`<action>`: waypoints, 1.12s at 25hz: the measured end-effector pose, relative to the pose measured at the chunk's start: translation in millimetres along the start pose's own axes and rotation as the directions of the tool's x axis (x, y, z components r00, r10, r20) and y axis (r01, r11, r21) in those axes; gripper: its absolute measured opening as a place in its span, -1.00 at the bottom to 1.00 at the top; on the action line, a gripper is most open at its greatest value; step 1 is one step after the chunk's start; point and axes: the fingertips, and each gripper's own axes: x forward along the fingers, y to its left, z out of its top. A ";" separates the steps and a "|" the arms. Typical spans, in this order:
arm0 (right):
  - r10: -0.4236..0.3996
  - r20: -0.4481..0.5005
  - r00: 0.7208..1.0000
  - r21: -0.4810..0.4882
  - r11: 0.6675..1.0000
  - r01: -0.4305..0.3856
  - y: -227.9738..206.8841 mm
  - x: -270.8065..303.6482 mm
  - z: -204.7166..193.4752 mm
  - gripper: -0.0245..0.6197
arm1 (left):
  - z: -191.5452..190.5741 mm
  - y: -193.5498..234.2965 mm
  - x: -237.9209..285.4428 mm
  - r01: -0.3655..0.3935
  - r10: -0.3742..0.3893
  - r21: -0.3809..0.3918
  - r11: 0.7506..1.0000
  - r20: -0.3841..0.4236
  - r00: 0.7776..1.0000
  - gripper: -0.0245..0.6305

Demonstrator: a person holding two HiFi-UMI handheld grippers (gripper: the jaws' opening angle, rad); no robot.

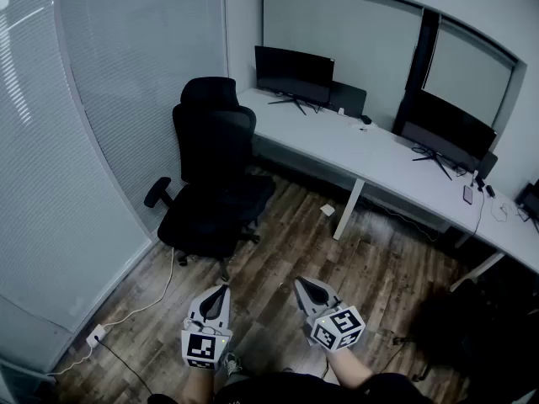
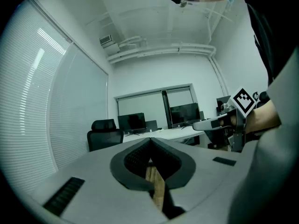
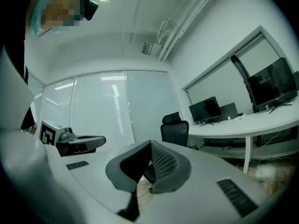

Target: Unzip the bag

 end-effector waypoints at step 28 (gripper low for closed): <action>-0.224 0.042 0.974 0.084 0.972 0.220 52.1 141.3 -31.7 -0.69 | -62.4 146.8 31.1 0.252 -0.252 -0.014 0.968 -0.048 0.966 -0.85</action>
